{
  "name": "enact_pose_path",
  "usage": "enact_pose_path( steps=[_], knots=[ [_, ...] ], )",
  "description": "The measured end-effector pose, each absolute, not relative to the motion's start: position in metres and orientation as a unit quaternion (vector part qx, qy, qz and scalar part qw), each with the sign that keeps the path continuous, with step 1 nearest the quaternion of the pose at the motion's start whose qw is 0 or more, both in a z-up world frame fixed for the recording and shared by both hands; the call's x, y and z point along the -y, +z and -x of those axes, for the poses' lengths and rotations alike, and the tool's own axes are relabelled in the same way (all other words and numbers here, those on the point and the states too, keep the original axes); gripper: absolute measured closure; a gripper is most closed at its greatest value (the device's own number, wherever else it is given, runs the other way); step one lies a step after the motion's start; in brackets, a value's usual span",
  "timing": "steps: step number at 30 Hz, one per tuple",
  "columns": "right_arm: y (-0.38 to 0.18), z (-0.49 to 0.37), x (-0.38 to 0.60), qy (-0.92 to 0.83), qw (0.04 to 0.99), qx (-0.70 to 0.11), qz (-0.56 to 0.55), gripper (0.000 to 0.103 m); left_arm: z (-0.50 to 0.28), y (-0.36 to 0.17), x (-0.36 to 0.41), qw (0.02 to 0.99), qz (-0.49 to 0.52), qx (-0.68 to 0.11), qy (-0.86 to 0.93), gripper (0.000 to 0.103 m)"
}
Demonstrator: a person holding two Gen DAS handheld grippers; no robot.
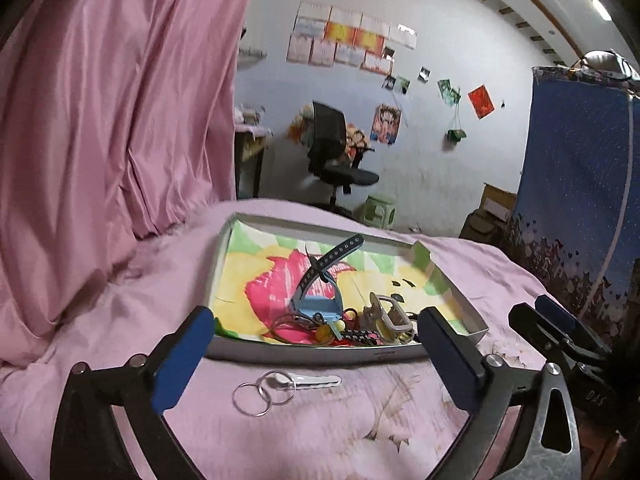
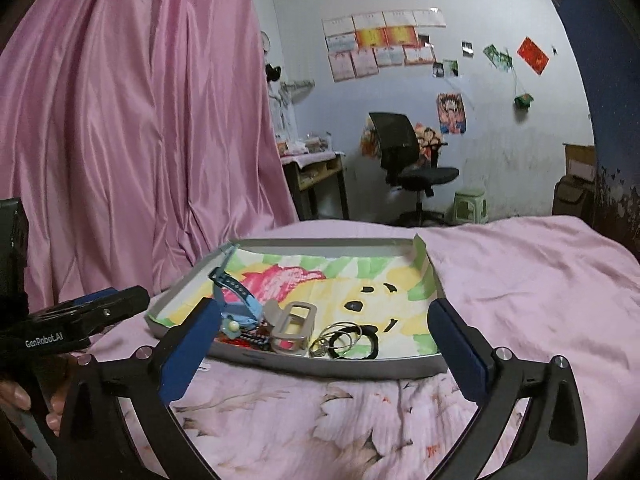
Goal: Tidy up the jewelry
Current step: 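Pull both open tools back from the tray toward the keys on the bedspread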
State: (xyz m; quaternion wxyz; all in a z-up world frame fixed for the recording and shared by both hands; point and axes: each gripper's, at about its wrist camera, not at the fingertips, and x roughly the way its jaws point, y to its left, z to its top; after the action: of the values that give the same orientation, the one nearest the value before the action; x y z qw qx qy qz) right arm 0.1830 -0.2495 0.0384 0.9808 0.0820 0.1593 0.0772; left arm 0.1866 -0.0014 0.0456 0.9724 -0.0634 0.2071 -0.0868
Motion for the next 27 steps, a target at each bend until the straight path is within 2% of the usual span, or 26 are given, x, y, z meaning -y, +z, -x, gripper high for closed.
enact_pose_path(
  steps=[16, 27],
  knots=[
    [0.045, -0.140, 0.224, 0.087, 0.985, -0.139, -0.062, 0.001, -0.139, 0.043, -0.029, 0.984, 0.024, -0.170, -0.057, 0.000],
    [0.044, -0.157, 0.197, 0.143, 0.974, -0.176, -0.026, 0.001, -0.152, 0.029, -0.056, 0.975, 0.009, -0.214, -0.055, 0.000]
  ],
)
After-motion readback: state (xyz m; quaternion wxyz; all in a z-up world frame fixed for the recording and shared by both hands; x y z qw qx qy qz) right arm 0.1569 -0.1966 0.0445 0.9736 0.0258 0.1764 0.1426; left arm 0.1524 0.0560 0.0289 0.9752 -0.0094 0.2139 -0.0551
